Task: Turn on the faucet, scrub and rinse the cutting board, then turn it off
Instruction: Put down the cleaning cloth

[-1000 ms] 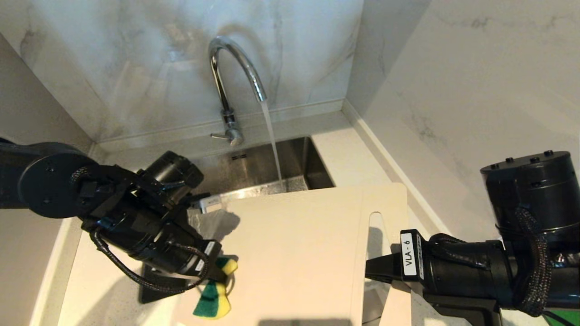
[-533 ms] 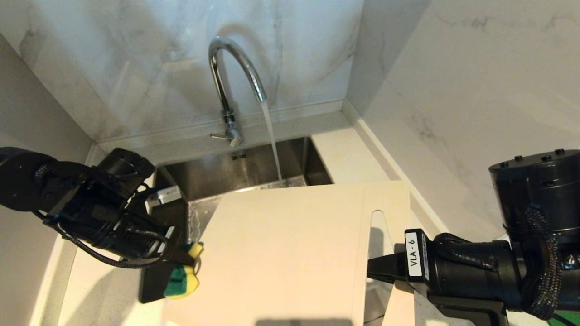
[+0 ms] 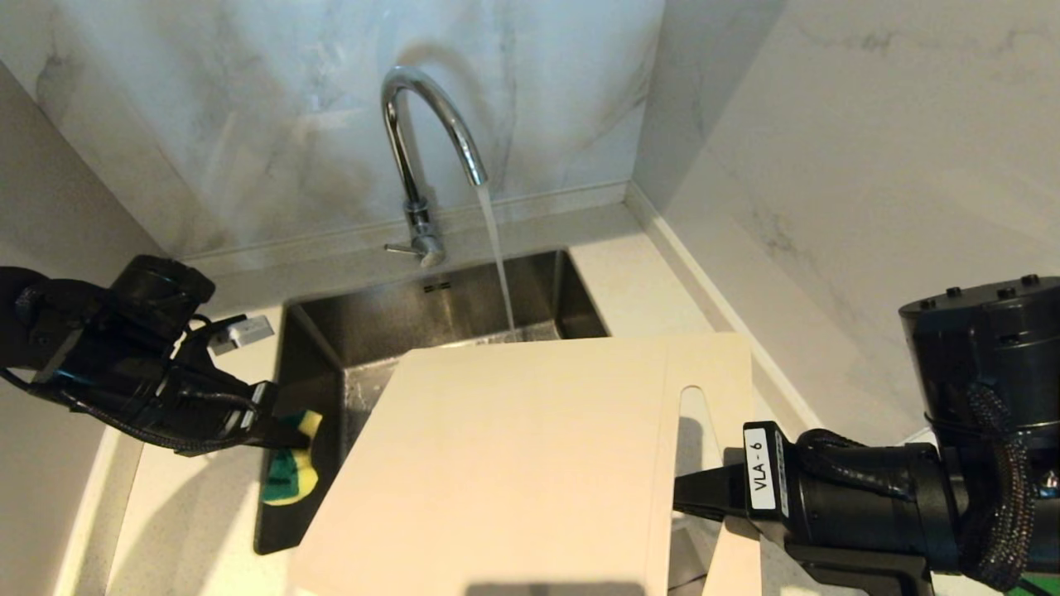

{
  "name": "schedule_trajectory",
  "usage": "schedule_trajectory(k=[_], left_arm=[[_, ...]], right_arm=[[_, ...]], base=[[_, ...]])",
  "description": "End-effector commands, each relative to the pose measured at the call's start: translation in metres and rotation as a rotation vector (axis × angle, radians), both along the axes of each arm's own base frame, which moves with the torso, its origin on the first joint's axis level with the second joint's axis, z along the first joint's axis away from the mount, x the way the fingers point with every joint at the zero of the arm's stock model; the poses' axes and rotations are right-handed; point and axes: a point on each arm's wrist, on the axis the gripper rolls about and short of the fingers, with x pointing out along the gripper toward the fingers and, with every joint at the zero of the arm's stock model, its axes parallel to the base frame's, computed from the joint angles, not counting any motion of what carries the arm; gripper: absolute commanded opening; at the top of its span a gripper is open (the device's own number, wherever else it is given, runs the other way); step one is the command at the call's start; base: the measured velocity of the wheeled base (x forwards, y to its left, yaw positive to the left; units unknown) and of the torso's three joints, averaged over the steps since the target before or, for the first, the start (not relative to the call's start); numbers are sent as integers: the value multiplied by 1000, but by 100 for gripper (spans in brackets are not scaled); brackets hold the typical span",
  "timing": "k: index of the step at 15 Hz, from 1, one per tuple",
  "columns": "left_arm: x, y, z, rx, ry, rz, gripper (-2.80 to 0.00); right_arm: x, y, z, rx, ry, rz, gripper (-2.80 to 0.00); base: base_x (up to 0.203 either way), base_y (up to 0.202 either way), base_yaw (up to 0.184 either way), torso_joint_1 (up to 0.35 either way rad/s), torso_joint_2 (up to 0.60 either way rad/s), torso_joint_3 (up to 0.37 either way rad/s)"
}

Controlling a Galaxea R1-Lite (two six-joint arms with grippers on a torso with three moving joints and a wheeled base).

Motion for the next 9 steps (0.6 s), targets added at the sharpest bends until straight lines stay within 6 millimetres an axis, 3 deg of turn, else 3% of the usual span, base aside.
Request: schedule_trajectory(k=[1, 5, 9], left_arm=[[-5, 7, 13, -61, -32, -10, -280], [-20, 12, 37, -57, -117, 8, -280], [-40, 35, 41, -24, -121, 57, -280]], right_arm=[[0, 0, -2, -8, -2, 9, -280], [0, 0, -2, -9, -4, 7, -280], [1, 1, -3, -11, -1, 7, -280]], base=[[0, 0, 0, 0, 0, 0], [0, 0, 0, 0, 0, 0], [0, 0, 0, 0, 0, 0]])
